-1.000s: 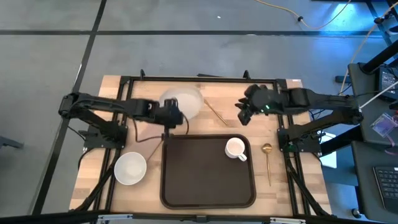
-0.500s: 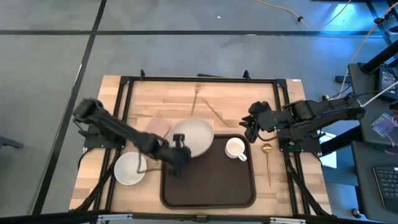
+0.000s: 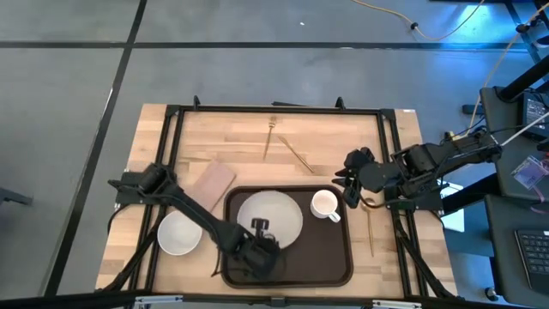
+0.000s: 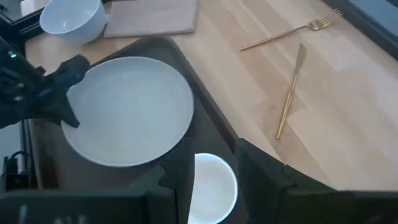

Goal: Set up tray
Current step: Put the gray plate on the black serving tray to the bottom left of the white mug

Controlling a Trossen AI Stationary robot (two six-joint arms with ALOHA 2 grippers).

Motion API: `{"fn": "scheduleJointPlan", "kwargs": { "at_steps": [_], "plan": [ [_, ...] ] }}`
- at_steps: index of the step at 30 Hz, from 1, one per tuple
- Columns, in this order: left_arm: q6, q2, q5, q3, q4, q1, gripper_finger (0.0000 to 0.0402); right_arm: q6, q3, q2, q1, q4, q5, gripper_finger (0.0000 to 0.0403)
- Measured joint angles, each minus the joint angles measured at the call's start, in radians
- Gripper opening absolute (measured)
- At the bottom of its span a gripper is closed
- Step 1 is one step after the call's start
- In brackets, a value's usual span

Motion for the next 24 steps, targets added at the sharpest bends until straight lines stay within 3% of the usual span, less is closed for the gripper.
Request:
{"fn": "scheduleJointPlan", "kwargs": {
  "at_steps": [12, 24],
  "plan": [
    [-0.168, 0.045, 0.061, 0.01, -0.012, -0.059, 0.0002, 0.017, 0.0, 0.0, 0.012, 0.001, 0.0, 0.0117],
    [-0.222, 0.048, 0.099, 0.009, 0.018, -0.078, 0.0005, 0.017, 0.0, 0.0, 0.011, 0.002, 0.0, 0.0117]
  ]
}}
